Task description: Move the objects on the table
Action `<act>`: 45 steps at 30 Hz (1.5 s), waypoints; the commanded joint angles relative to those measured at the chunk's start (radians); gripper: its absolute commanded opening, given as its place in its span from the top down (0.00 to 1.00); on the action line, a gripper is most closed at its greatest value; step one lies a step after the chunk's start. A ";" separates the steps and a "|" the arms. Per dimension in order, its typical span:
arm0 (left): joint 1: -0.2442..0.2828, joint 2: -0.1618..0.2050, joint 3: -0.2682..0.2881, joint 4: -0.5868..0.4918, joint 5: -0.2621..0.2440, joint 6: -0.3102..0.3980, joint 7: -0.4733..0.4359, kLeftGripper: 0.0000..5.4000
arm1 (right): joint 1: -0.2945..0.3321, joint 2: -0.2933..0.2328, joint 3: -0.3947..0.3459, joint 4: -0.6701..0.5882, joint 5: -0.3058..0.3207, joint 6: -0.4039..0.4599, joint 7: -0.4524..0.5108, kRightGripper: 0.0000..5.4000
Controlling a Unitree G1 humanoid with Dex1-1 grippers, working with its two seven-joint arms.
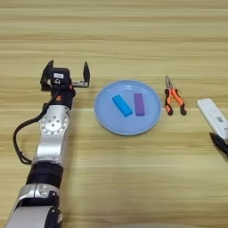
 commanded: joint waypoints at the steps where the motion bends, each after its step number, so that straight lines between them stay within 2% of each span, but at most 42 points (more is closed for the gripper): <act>1: -0.012 0.003 0.001 0.010 -0.004 -0.007 -0.004 0.00 | -0.006 -0.004 0.004 0.021 -0.008 0.006 0.003 0.14; 7: -0.012 0.002 0.000 0.011 -0.005 -0.008 -0.005 0.00 | -0.026 0.002 -0.005 0.022 -0.012 -0.009 -0.018 0.01; 16: -0.014 0.001 -0.001 0.015 -0.006 -0.010 -0.007 0.00 | -0.053 0.024 -0.017 -0.011 -0.010 -0.108 -0.048 0.01; 23: -0.014 0.002 0.001 0.015 -0.007 -0.009 -0.009 0.00 | -0.074 0.052 -0.005 -0.050 -0.003 -0.152 -0.065 0.01; 38: -0.023 -0.002 0.002 0.024 -0.013 -0.011 -0.016 0.00 | -0.124 0.112 0.079 -0.155 -0.017 -0.119 -0.087 0.01; 45: -0.021 -0.006 0.002 0.019 -0.011 -0.012 -0.013 0.00 | -0.134 0.154 0.142 -0.198 -0.024 -0.084 -0.109 0.01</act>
